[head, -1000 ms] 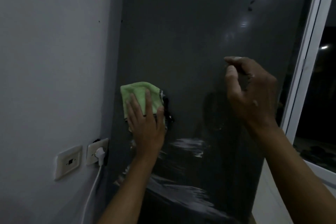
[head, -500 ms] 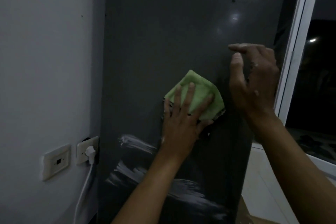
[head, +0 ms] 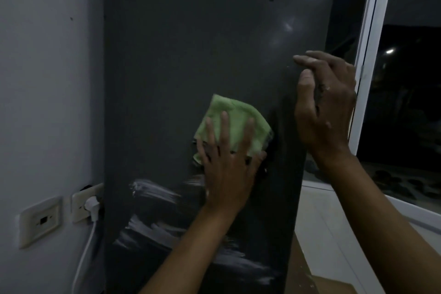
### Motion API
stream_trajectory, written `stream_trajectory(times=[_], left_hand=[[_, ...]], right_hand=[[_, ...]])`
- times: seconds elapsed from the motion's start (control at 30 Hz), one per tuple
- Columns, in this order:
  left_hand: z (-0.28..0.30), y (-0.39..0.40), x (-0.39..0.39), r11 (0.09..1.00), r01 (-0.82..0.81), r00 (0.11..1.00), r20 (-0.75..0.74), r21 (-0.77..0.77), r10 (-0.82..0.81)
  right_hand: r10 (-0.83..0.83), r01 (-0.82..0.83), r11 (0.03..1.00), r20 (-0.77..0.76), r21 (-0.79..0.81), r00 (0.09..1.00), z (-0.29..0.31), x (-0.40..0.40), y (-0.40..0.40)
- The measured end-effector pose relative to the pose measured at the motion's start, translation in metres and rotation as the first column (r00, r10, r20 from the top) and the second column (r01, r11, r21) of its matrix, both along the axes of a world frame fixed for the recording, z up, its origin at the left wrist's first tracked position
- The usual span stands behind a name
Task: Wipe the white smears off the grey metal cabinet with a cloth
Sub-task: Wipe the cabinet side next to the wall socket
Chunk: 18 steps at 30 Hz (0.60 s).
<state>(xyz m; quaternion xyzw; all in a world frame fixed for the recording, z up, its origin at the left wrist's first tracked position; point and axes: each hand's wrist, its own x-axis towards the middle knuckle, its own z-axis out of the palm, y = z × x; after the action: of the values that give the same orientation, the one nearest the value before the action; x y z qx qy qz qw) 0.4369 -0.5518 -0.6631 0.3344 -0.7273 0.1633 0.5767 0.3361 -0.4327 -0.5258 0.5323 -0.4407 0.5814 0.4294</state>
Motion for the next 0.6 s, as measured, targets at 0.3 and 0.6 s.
stream_trajectory(times=[0.3,0.6], left_hand=[[-0.023,0.004,-0.004,0.973,0.14,0.962,0.257,-0.183,-0.09],[0.057,0.026,-0.024,0.996,0.088,0.994,0.07,-0.006,-0.087]], right_hand=[[0.062,-0.061,0.998,0.029,-0.004,0.998,-0.007,0.019,-0.013],[0.04,-0.04,0.999,-0.018,-0.01,0.999,-0.003,0.004,-0.004]])
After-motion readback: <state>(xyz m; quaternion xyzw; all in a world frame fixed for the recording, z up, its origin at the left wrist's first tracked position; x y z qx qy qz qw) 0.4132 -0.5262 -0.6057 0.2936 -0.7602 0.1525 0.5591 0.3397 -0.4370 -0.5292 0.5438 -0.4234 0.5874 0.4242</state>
